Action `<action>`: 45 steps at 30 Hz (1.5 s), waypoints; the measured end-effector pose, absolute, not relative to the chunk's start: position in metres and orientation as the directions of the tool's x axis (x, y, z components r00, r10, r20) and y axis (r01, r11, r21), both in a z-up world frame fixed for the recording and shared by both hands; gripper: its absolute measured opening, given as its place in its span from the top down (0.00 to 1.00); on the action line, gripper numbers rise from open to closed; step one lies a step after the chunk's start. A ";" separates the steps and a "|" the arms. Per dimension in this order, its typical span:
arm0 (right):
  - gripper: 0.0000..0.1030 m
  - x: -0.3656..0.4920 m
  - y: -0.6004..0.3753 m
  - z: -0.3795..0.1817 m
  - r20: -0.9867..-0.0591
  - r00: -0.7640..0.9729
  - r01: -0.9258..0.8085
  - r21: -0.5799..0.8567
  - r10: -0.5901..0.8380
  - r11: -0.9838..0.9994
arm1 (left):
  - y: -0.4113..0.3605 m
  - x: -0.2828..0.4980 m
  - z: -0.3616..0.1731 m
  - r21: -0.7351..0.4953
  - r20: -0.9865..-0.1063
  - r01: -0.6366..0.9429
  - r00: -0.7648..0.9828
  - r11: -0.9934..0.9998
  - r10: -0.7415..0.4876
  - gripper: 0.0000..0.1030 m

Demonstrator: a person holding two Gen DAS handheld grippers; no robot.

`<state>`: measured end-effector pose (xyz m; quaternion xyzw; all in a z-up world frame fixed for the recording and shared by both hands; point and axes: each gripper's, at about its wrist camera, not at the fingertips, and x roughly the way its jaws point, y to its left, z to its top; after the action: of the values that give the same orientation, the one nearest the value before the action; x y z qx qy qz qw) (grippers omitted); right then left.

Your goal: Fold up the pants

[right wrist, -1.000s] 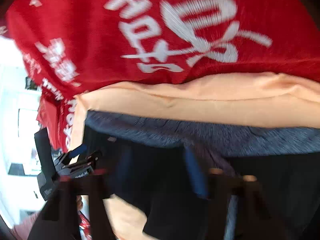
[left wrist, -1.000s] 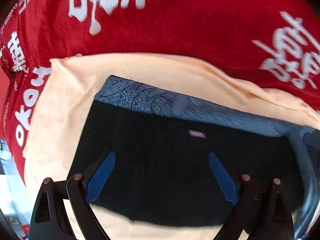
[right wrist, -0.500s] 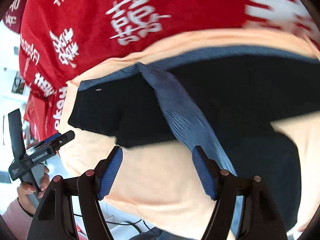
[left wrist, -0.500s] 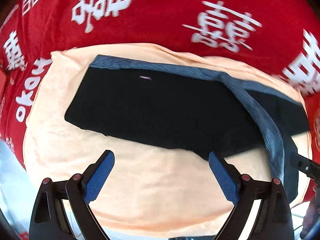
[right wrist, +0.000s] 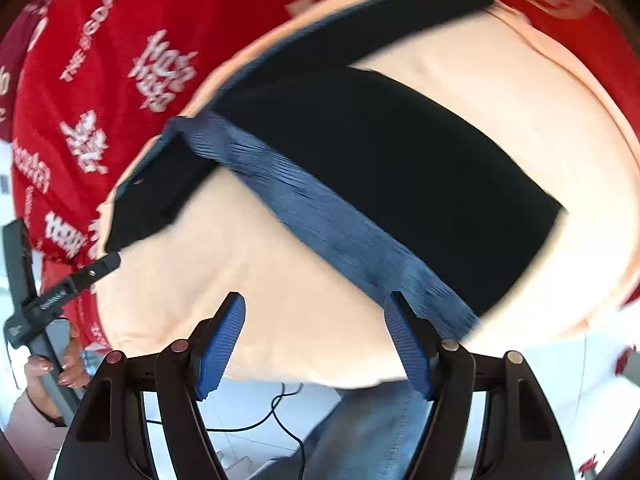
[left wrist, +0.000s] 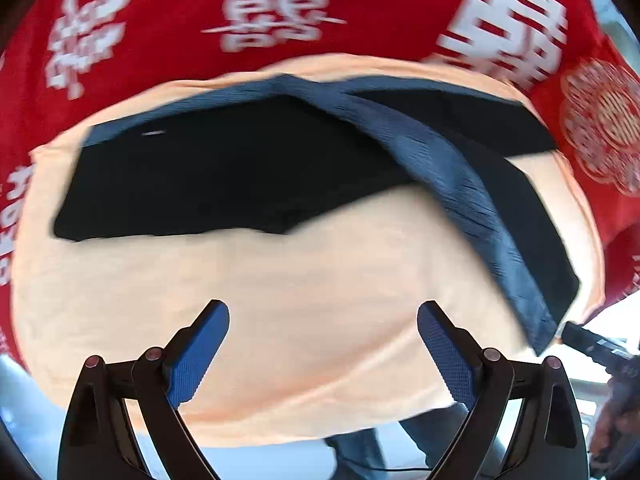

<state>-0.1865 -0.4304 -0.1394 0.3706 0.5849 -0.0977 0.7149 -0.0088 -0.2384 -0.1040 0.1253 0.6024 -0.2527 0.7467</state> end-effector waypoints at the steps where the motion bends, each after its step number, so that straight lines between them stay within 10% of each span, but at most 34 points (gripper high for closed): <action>1: 0.27 -0.195 -0.436 -0.143 -0.912 0.293 0.592 0.410 0.289 0.694 | -0.249 -0.013 -0.107 -0.136 -0.961 0.538 0.132 0.832 -0.243 0.07; 11: 0.27 -0.250 -0.477 -0.201 -0.877 0.308 0.663 0.476 0.368 0.578 | -0.366 -0.039 -0.159 -0.163 -0.966 0.610 0.061 0.775 -0.251 0.07; 15: 0.57 -0.244 -0.474 -0.205 -0.803 0.370 0.585 0.592 0.467 0.554 | -0.387 -0.048 -0.173 -0.140 -0.973 0.633 0.053 0.761 -0.223 0.07; 22: 0.59 -0.235 -0.477 -0.223 -0.770 0.351 0.564 0.628 0.533 0.536 | -0.407 -0.060 -0.187 -0.113 -0.984 0.655 0.032 0.747 -0.178 0.07; 24: 0.97 -0.230 -0.482 -0.221 -0.749 0.343 0.566 0.646 0.567 0.512 | -0.412 -0.061 -0.183 -0.080 -0.987 0.653 0.056 0.753 -0.153 0.07; 35: 0.97 -0.116 -0.614 -0.077 -0.692 0.562 0.329 0.690 0.453 0.645 | -0.414 -0.016 -0.100 -0.021 -0.958 0.585 0.219 0.811 -0.183 0.07; 45: 0.83 0.039 -0.715 -0.099 -0.845 0.469 0.401 0.465 0.259 0.789 | -0.425 0.061 -0.120 0.043 -0.945 0.469 0.305 0.882 -0.116 0.07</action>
<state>0.0394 -0.7154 -0.0993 0.3213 0.5135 -0.0448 0.7944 0.0606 -0.4254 -0.1200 0.1573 0.5599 -0.1846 0.7923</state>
